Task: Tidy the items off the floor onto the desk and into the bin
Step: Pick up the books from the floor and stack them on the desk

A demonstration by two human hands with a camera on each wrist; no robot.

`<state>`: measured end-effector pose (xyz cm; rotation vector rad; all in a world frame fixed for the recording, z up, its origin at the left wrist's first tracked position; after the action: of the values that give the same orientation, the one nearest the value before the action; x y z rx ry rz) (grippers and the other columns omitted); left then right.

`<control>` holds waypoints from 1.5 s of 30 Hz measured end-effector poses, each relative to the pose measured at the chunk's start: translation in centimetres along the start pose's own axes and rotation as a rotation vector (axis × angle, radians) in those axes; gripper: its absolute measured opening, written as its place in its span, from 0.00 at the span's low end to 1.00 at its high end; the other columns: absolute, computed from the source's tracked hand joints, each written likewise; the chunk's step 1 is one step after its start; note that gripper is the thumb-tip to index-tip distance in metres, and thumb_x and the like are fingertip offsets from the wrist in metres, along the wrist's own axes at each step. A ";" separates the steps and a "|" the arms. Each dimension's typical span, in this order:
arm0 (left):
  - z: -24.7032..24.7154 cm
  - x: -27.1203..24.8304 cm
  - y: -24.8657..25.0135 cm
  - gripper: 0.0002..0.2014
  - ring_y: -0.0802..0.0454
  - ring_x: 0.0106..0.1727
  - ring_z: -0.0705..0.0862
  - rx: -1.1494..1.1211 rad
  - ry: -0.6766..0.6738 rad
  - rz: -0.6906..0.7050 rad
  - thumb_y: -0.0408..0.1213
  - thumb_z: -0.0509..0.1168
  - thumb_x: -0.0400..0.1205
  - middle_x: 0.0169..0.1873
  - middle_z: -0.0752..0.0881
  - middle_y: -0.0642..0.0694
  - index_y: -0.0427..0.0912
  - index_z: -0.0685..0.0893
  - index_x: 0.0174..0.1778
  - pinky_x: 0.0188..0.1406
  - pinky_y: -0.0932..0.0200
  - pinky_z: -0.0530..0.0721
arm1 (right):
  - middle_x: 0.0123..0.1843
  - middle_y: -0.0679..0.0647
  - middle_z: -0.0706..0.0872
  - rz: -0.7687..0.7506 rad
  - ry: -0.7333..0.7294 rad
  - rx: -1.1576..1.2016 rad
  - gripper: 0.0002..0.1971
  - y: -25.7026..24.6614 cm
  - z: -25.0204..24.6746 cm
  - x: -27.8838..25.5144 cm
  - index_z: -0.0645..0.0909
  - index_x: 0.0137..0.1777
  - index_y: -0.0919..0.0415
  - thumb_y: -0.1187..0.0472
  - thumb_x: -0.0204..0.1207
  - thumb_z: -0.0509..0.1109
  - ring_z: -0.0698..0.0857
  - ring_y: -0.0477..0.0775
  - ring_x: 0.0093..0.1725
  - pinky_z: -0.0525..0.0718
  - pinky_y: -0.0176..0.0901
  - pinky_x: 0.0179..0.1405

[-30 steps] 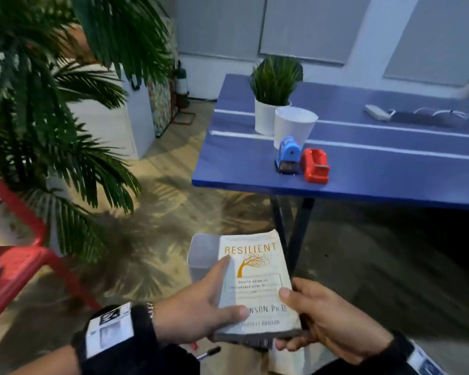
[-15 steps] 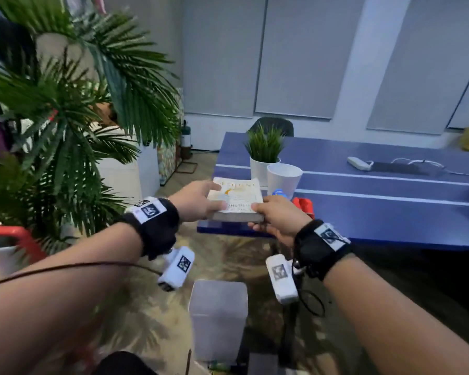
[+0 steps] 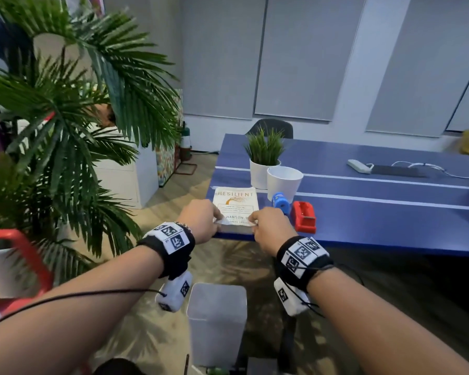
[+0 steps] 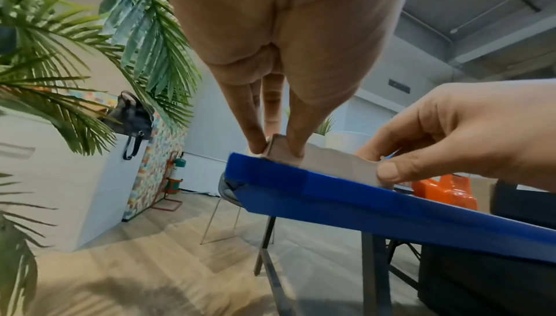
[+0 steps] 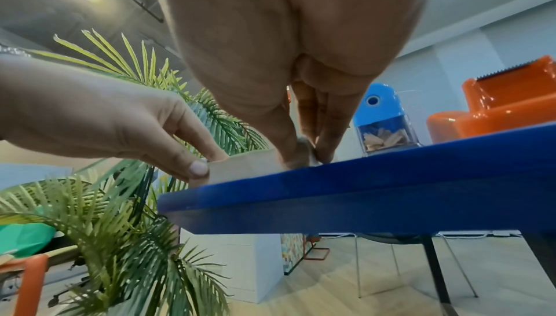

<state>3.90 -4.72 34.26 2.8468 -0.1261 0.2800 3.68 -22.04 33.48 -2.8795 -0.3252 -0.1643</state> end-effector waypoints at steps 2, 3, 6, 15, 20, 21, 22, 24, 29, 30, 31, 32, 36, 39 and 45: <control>0.0 0.6 -0.1 0.15 0.44 0.62 0.86 0.001 -0.007 -0.015 0.45 0.74 0.80 0.62 0.89 0.45 0.52 0.92 0.62 0.56 0.56 0.84 | 0.65 0.62 0.88 -0.002 0.008 -0.011 0.17 -0.1 0.2 0.7 0.88 0.67 0.59 0.68 0.81 0.67 0.86 0.66 0.65 0.86 0.56 0.67; 0.0 0.9 0.0 0.14 0.44 0.62 0.86 0.000 -0.007 -0.022 0.44 0.74 0.80 0.62 0.89 0.44 0.52 0.92 0.62 0.55 0.55 0.84 | 0.63 0.61 0.89 -0.002 0.010 -0.014 0.17 -0.1 0.4 1.0 0.88 0.66 0.60 0.69 0.81 0.67 0.87 0.66 0.64 0.87 0.56 0.66; -0.2 1.8 -0.1 0.13 0.44 0.61 0.86 -0.009 0.002 -0.033 0.42 0.74 0.80 0.61 0.89 0.44 0.51 0.93 0.60 0.54 0.56 0.84 | 0.60 0.60 0.91 0.013 0.016 -0.009 0.16 -0.2 0.5 1.7 0.89 0.63 0.59 0.69 0.81 0.66 0.88 0.65 0.60 0.89 0.54 0.63; 0.1 1.6 0.5 0.09 0.42 0.54 0.88 0.020 0.002 -0.078 0.38 0.71 0.81 0.52 0.91 0.43 0.46 0.94 0.54 0.45 0.58 0.83 | 0.54 0.62 0.90 -0.028 0.073 -0.085 0.12 -0.6 1.3 2.2 0.87 0.58 0.62 0.70 0.80 0.65 0.88 0.67 0.58 0.89 0.55 0.55; 0.7 1.3 0.5 0.09 0.40 0.49 0.88 0.035 0.009 -0.096 0.37 0.69 0.81 0.50 0.90 0.40 0.43 0.93 0.53 0.45 0.53 0.87 | 0.59 0.63 0.90 -0.043 0.134 -0.020 0.16 -0.1 1.7 1.9 0.87 0.63 0.61 0.71 0.80 0.64 0.87 0.69 0.61 0.88 0.58 0.59; 0.8 1.3 0.6 0.10 0.40 0.49 0.88 0.033 0.024 -0.086 0.36 0.68 0.81 0.50 0.90 0.40 0.42 0.93 0.54 0.46 0.52 0.89 | 0.60 0.63 0.90 -0.040 0.158 0.005 0.16 0.0 1.7 1.8 0.87 0.64 0.61 0.70 0.81 0.64 0.87 0.69 0.62 0.87 0.57 0.59; 0.8 1.1 0.7 0.11 0.39 0.48 0.88 0.026 0.037 -0.069 0.34 0.67 0.81 0.49 0.90 0.39 0.41 0.93 0.54 0.47 0.51 0.89 | 0.60 0.63 0.90 -0.037 0.187 0.024 0.16 0.1 1.6 1.5 0.87 0.64 0.61 0.70 0.81 0.64 0.87 0.69 0.61 0.86 0.56 0.59; 1.1 0.4 0.6 0.13 0.36 0.51 0.88 -0.021 0.052 -0.038 0.34 0.65 0.81 0.50 0.91 0.38 0.42 0.93 0.56 0.52 0.48 0.89 | 0.61 0.62 0.90 -0.045 0.251 0.080 0.16 0.0 1.9 0.5 0.87 0.63 0.61 0.70 0.81 0.62 0.87 0.70 0.61 0.85 0.55 0.58; 1.9 -2.5 -1.2 0.31 0.43 0.69 0.81 -0.363 0.244 -0.007 0.45 0.66 0.78 0.69 0.84 0.41 0.47 0.76 0.80 0.70 0.59 0.75 | 0.77 0.59 0.84 -0.057 0.594 0.458 0.23 2.0 3.7 -5.2 0.80 0.79 0.59 0.65 0.84 0.66 0.83 0.56 0.76 0.78 0.48 0.80; 1.7 -4.0 -1.8 0.30 0.44 0.68 0.81 -0.457 0.397 -0.008 0.46 0.66 0.78 0.68 0.82 0.41 0.45 0.76 0.78 0.68 0.61 0.73 | 0.75 0.58 0.86 -0.048 0.692 0.532 0.22 3.0 4.8 -7.3 0.81 0.78 0.59 0.65 0.83 0.67 0.85 0.54 0.74 0.81 0.48 0.77; 1.7 -6.2 -2.3 0.27 0.46 0.64 0.80 -0.535 0.582 -0.002 0.46 0.67 0.77 0.65 0.80 0.41 0.42 0.78 0.74 0.66 0.63 0.75 | 0.69 0.57 0.88 -0.025 0.754 0.593 0.20 4.3 6.5 -9.3 0.83 0.75 0.58 0.65 0.83 0.68 0.88 0.53 0.69 0.85 0.47 0.72; 2.4 -8.8 -2.3 0.22 0.48 0.58 0.80 -0.601 0.737 0.007 0.43 0.68 0.78 0.60 0.79 0.41 0.40 0.80 0.67 0.62 0.63 0.77 | 0.64 0.55 0.89 0.025 0.764 0.632 0.17 5.8 9.0 -11.0 0.85 0.70 0.56 0.65 0.83 0.68 0.89 0.50 0.62 0.88 0.44 0.64; 12.8 -13.6 1.5 0.08 0.53 0.43 0.77 -0.781 0.549 0.027 0.34 0.70 0.77 0.43 0.79 0.49 0.41 0.79 0.50 0.45 0.68 0.70 | 0.48 0.51 0.93 0.429 0.501 0.815 0.09 14.3 21.2 -14.8 0.90 0.57 0.53 0.62 0.80 0.71 0.91 0.49 0.46 0.89 0.34 0.48; 24.4 -12.4 4.1 0.07 0.58 0.32 0.78 -0.788 0.071 -0.054 0.37 0.68 0.78 0.30 0.78 0.53 0.49 0.76 0.46 0.32 0.59 0.71 | 0.44 0.54 0.92 0.808 0.279 0.902 0.08 21.6 30.5 -17.2 0.91 0.52 0.55 0.66 0.80 0.71 0.90 0.55 0.43 0.87 0.32 0.41; 47.6 -13.2 6.8 0.08 0.47 0.44 0.86 -0.479 -0.715 -0.202 0.46 0.71 0.78 0.42 0.90 0.47 0.45 0.85 0.45 0.42 0.58 0.80 | 0.52 0.59 0.85 1.240 -0.153 0.974 0.10 35.1 48.6 -22.7 0.79 0.36 0.52 0.57 0.79 0.70 0.86 0.56 0.41 0.91 0.50 0.49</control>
<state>-1.30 -23.81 -11.46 2.3227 -0.0357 -0.7174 -6.08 -47.90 -24.33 -1.6776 1.0414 0.3410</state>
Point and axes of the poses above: each hand's wrist, its own x-axis towards the middle knuckle, its own z-axis out of the palm, y = z × x, the point moved 8 cm from there along x, towards the middle knuckle
